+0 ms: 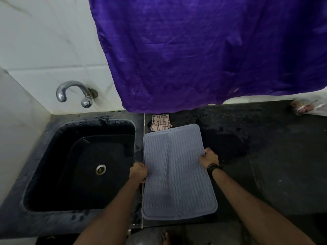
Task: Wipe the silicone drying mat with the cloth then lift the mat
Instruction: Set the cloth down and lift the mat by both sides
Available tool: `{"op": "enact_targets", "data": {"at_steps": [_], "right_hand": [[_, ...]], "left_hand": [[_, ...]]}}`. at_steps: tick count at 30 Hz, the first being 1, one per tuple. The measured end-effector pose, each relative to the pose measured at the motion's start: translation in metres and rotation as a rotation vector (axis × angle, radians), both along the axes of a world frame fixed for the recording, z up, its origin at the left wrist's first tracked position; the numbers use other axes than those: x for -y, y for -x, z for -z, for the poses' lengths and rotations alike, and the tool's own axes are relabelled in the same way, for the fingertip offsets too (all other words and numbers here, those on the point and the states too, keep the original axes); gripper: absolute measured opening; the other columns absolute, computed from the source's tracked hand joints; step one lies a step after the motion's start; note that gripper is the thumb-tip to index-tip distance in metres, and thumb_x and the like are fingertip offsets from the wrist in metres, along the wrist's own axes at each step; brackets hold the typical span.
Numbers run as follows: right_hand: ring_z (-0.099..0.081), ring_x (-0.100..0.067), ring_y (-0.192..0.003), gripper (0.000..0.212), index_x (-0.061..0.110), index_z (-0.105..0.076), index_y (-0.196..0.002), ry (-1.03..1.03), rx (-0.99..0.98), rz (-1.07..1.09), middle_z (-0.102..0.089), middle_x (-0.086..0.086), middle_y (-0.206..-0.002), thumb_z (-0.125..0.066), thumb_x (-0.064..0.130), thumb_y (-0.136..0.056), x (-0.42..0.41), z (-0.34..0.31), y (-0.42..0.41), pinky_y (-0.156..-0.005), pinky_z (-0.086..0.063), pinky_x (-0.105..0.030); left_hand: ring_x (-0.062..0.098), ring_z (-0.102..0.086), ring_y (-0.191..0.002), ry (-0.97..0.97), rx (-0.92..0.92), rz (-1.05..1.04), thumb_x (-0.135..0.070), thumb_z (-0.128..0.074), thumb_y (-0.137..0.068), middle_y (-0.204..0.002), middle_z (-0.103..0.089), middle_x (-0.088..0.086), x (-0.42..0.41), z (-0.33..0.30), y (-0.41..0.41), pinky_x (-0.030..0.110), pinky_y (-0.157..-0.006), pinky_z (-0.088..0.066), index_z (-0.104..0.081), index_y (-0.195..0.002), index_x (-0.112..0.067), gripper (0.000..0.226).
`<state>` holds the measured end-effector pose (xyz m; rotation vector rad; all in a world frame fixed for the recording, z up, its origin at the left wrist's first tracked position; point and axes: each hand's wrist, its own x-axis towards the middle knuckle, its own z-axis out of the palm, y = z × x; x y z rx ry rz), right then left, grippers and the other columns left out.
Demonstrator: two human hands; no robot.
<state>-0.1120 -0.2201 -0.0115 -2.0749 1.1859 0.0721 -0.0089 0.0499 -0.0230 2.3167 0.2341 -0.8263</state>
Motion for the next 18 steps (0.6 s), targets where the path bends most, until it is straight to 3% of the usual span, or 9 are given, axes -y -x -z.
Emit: {"op": "enact_targets", "data": {"at_steps": [2, 5, 8, 14, 16, 18], "right_hand": [[-0.057, -0.027, -0.082, 0.014, 0.004, -0.057, -0.099, 0.011, 0.043, 0.031, -0.061, -0.015, -0.097, -0.048, 0.011, -0.091, 0.002, -0.001, 0.0, -0.069, -0.049, -0.03], [-0.056, -0.026, -0.081, 0.009, 0.006, -0.055, -0.094, -0.016, 0.013, 0.038, -0.062, -0.016, -0.1, -0.048, 0.011, -0.091, 0.002, 0.002, 0.002, -0.068, -0.046, -0.029], [-0.053, -0.025, -0.08, 0.013, 0.007, -0.055, -0.102, -0.055, -0.045, 0.027, -0.062, -0.017, -0.103, -0.047, 0.014, -0.094, -0.001, 0.011, 0.011, -0.067, -0.042, -0.028], [-0.054, -0.023, -0.081, 0.014, 0.009, -0.059, -0.101, -0.027, -0.007, 0.037, -0.064, -0.014, -0.102, -0.049, 0.014, -0.093, 0.004, 0.016, 0.016, -0.069, -0.042, -0.025], [-0.056, -0.024, -0.083, 0.013, 0.01, -0.06, -0.098, -0.032, 0.035, 0.055, -0.065, -0.013, -0.101, -0.049, 0.013, -0.093, 0.003, 0.015, 0.012, -0.069, -0.043, -0.026], [-0.06, -0.027, -0.088, 0.013, 0.011, -0.061, -0.099, -0.04, 0.051, 0.054, -0.064, -0.011, -0.099, -0.05, 0.013, -0.093, 0.001, 0.016, 0.006, -0.071, -0.049, -0.03]], "left_hand": [[0.016, -0.057, -0.069, -0.009, 0.028, 0.013, -0.01, -0.049, -0.102, -0.084, -0.057, 0.007, -0.005, 0.002, -0.003, 0.024, -0.047, -0.046, -0.058, -0.084, -0.007, 0.02], [0.028, -0.067, -0.086, -0.027, 0.057, 0.015, -0.012, -0.05, -0.102, -0.103, -0.063, 0.014, -0.014, 0.006, -0.004, 0.035, -0.062, -0.062, -0.064, -0.098, -0.006, 0.016], [0.028, -0.067, -0.088, -0.047, 0.016, 0.06, -0.014, -0.051, -0.103, -0.115, -0.063, 0.016, -0.016, 0.012, 0.006, 0.029, -0.048, -0.058, -0.065, -0.111, -0.006, 0.018], [0.025, -0.065, -0.081, -0.023, 0.048, 0.044, -0.011, -0.051, -0.101, -0.104, -0.058, 0.011, -0.019, 0.014, 0.01, 0.025, -0.043, -0.054, -0.062, -0.098, -0.01, 0.012], [0.025, -0.067, -0.084, -0.032, 0.044, 0.037, -0.016, -0.051, -0.102, -0.105, -0.059, 0.01, -0.018, 0.014, 0.011, 0.027, -0.048, -0.057, -0.062, -0.1, -0.013, 0.011], [0.025, -0.07, -0.083, -0.06, 0.05, 0.042, -0.022, -0.053, -0.1, -0.104, -0.063, 0.007, -0.02, 0.016, 0.012, 0.033, -0.064, -0.062, -0.063, -0.097, -0.017, 0.013]]}}
